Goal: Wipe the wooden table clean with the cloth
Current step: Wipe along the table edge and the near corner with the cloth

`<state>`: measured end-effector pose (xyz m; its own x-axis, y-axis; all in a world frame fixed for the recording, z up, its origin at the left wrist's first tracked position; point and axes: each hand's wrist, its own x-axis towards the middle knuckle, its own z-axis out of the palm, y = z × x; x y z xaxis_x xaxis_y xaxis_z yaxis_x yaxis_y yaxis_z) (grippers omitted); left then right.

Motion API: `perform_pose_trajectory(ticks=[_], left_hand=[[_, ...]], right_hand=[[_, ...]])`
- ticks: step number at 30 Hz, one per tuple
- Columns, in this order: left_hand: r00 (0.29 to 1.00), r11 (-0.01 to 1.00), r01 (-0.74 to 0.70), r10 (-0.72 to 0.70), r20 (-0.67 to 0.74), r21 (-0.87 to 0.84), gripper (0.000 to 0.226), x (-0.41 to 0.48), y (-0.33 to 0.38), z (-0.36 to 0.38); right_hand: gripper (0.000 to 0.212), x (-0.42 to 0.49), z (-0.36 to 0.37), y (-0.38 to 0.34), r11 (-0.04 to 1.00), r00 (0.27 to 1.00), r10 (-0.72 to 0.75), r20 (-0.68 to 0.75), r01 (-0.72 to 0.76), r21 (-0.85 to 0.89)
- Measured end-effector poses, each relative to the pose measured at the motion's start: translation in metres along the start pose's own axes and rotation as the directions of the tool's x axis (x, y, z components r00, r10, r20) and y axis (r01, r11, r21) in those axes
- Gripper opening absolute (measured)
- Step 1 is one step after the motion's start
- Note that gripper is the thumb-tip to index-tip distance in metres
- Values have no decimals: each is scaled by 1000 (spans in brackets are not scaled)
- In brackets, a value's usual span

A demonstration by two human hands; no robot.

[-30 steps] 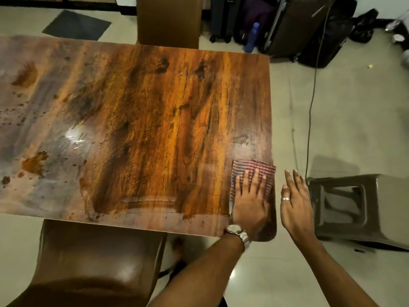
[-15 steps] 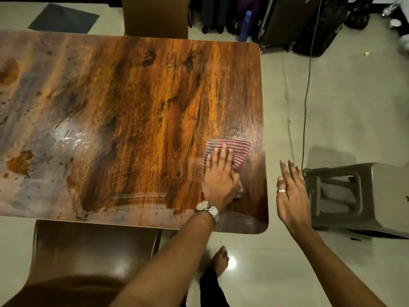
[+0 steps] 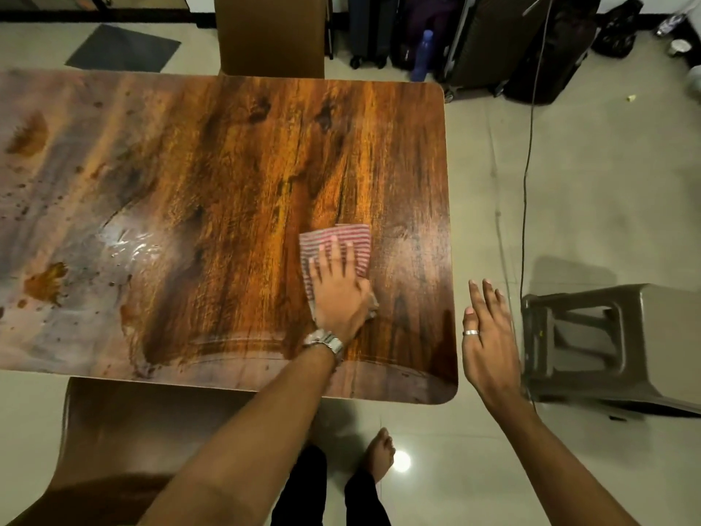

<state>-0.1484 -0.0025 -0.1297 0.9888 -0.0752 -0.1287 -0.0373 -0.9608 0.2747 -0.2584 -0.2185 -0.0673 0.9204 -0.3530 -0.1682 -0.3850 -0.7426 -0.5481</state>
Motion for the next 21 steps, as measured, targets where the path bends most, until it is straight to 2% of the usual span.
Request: perform_pose_trajectory(ticks=[4, 6, 10, 14, 17, 21], left_hand=[[976, 978, -203, 206, 77, -41, 70, -40, 99, 34], [961, 968, -245, 249, 121, -47, 73, -66, 123, 45], [927, 959, -275, 282, 247, -62, 117, -127, 127, 52], [916, 946, -316, 324, 236, -71, 129, -160, 105, 49], [915, 939, -334, 343, 215, -78, 116, -161, 75, 43], [965, 968, -226, 238, 115, -108, 76, -155, 5, 25]], right_hand=[[58, -2, -7, 4, 999, 1000, 31, -4, -31, -21], [57, -4, -10, 6, 999, 999, 32, 5, -32, -39], [61, -13, -5, 7, 998, 998, 43, 36, -42, -45], [61, -23, 13, -7, 999, 997, 43, 63, -42, -25], [59, -28, 31, -17, 1000, 997, 16, 77, -15, -15], [56, -32, 59, -31, 994, 987, -85, 139, 93, -54]])
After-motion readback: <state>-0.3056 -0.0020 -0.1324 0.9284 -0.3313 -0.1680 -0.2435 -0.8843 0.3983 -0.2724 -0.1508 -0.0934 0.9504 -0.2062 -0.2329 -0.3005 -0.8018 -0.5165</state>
